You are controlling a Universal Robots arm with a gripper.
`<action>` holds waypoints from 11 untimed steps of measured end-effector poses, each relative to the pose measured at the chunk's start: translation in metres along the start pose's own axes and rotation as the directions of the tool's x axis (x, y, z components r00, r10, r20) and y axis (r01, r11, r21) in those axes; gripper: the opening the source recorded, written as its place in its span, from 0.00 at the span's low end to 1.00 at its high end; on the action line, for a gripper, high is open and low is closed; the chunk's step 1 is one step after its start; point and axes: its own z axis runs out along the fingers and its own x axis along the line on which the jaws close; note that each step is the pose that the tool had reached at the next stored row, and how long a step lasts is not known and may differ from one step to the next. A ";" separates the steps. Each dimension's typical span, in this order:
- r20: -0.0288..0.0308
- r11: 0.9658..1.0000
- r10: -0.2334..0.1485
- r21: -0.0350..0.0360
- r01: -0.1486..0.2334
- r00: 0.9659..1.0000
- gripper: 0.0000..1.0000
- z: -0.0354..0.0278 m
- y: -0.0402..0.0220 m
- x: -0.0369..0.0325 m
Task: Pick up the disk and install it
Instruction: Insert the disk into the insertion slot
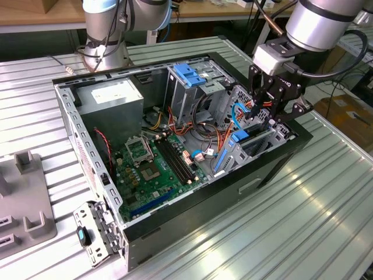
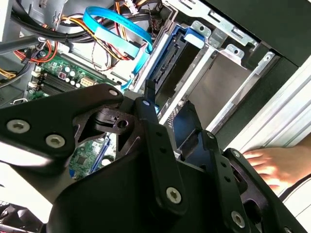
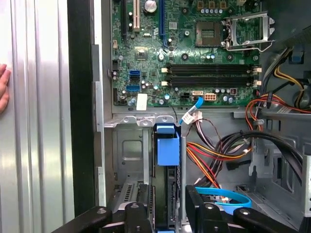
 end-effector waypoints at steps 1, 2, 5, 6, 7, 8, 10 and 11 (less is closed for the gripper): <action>0.000 1.000 0.000 -0.002 0.000 1.000 0.43 0.0001 0.0001 0.0000; 0.000 1.000 0.000 -0.008 0.000 1.000 0.43 0.0006 -0.0001 0.0000; 0.000 1.000 0.000 -0.008 0.000 1.000 0.43 0.0012 0.0000 0.0000; 0.000 1.000 0.000 -0.008 0.000 1.000 0.43 0.0034 0.0001 0.0000; 0.000 1.000 0.000 -0.008 0.000 1.000 0.43 0.0051 0.0002 0.0000; 0.000 1.000 0.000 -0.008 0.000 1.000 0.43 0.0070 0.0002 0.0000; -0.002 1.000 0.000 -0.009 0.000 1.000 0.43 0.0094 0.0003 0.0000; -0.003 1.000 0.000 -0.009 0.000 1.000 0.43 0.0094 0.0003 0.0000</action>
